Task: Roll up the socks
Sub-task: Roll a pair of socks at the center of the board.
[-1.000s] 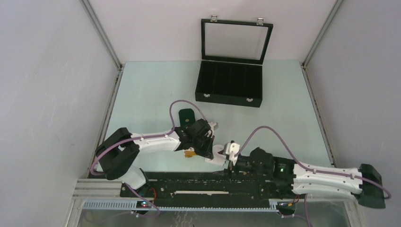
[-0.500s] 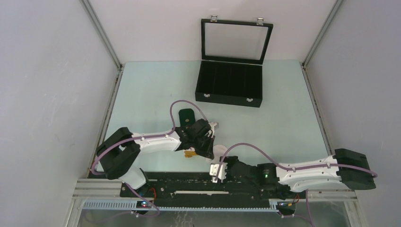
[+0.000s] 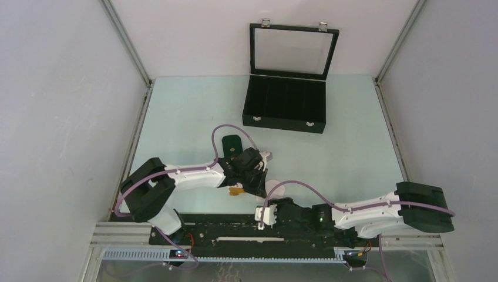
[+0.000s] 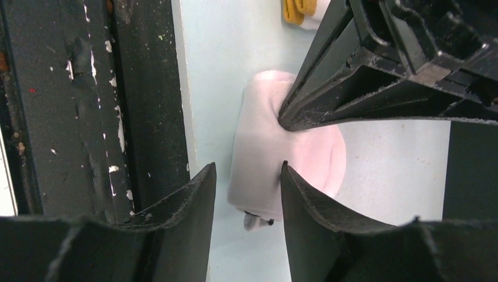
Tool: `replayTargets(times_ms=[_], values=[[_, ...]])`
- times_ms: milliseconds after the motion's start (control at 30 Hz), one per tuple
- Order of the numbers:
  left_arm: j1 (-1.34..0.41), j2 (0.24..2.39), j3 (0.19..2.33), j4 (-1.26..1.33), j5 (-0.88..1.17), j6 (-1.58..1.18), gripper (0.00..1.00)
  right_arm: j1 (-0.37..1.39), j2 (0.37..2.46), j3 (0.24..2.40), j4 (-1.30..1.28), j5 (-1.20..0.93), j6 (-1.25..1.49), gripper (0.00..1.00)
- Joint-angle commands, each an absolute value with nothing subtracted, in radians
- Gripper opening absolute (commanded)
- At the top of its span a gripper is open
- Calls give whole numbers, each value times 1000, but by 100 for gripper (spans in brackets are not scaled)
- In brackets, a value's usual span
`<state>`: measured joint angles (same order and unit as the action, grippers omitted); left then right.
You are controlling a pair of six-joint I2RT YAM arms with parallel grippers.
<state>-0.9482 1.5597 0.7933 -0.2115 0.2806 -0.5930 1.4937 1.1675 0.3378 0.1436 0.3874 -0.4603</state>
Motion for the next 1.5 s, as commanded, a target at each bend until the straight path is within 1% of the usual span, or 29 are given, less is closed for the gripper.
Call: replayTargets(times_ms=[0,433,733,967,1133,1200,1267,1367,1400,1467], values=[[-966,1605,771,-233,261,-559,0,1488,1190,383,226,393,-482,51],[-966,1606,772,-236,264,-558,0,1445,1225,399,181,400,-454,47],[-966,1604,774,-244,262,-551,0,1441,1339,463,119,414,-457,45],[-966,1603,778,-249,260,-545,0,1437,1351,469,60,423,-440,42],[-966,1602,776,-246,258,-546,0,1438,1364,471,26,425,-423,34],[-966,1597,774,-245,257,-546,0,1436,1378,479,11,421,-417,29],[-965,1589,770,-241,254,-548,0,1437,1398,488,5,417,-412,21],[-965,1577,764,-239,249,-549,0,1440,1421,498,-34,407,-412,6],[-965,1571,762,-237,249,-549,0,1438,1423,501,-37,403,-413,0],[-965,1544,753,-224,245,-550,0,1437,1421,502,-44,393,-415,0]])
